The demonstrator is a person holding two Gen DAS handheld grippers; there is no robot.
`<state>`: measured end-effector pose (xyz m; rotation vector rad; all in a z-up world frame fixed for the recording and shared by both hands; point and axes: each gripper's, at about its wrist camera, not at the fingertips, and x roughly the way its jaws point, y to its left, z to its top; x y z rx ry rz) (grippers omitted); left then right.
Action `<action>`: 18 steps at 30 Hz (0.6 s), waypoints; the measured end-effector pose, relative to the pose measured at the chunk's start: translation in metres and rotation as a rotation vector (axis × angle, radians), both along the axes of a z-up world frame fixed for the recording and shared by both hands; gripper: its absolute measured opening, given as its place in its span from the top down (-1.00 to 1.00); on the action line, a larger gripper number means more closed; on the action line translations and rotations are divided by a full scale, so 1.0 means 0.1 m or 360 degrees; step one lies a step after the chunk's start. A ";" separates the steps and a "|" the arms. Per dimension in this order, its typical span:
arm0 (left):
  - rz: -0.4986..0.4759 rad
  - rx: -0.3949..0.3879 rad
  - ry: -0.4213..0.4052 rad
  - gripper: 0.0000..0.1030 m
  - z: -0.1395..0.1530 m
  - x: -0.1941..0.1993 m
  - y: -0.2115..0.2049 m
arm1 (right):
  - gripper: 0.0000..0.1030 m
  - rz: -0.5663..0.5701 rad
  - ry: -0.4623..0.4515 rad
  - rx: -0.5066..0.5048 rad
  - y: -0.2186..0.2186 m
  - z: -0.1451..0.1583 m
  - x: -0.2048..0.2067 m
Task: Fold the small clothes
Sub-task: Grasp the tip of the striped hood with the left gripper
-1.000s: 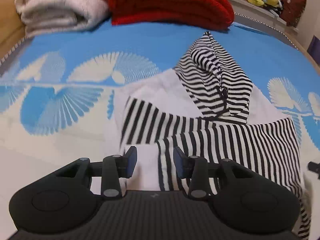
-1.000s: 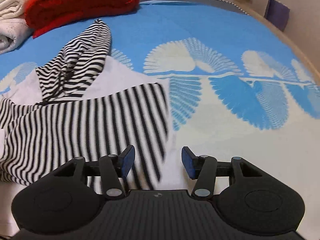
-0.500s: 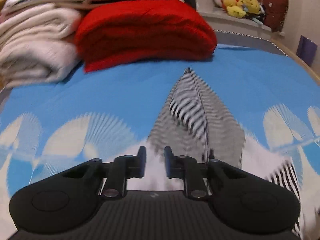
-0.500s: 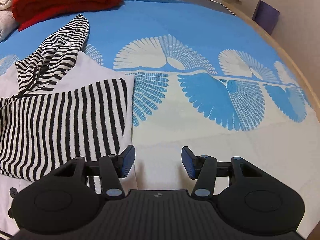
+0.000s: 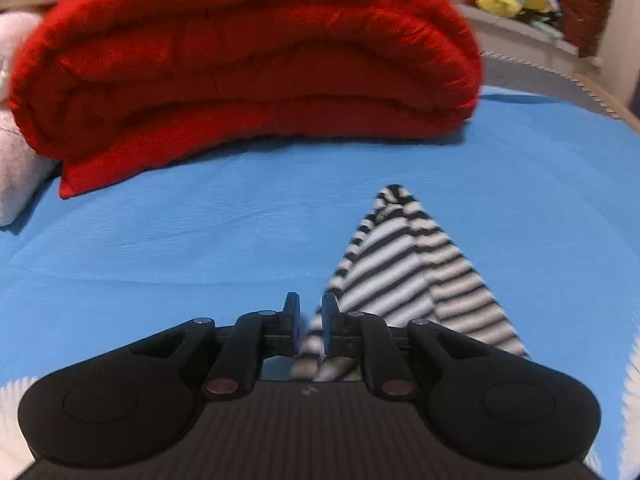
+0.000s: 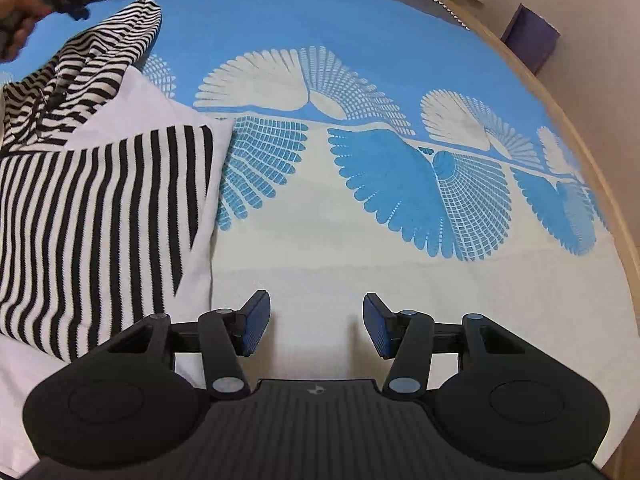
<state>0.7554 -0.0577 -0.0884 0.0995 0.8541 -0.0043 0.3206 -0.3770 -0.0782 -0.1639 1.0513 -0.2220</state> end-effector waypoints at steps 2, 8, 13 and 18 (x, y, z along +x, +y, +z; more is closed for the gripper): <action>0.0022 -0.0016 0.0023 0.76 -0.10 0.20 0.00 | -0.03 0.0011 0.0010 0.0013 0.00 -0.01 -0.01; 0.0020 -0.0024 0.0066 0.72 -0.29 0.46 -0.08 | -0.03 0.0011 -0.0004 0.0024 -0.03 0.01 0.02; 0.0004 -0.0040 0.0048 0.76 -0.19 0.44 -0.12 | -0.03 0.0001 0.0020 0.0038 -0.04 -0.02 0.03; -0.0010 -0.0138 0.0032 0.52 -0.09 0.39 -0.06 | -0.03 -0.0017 0.0000 0.0051 -0.04 0.01 -0.01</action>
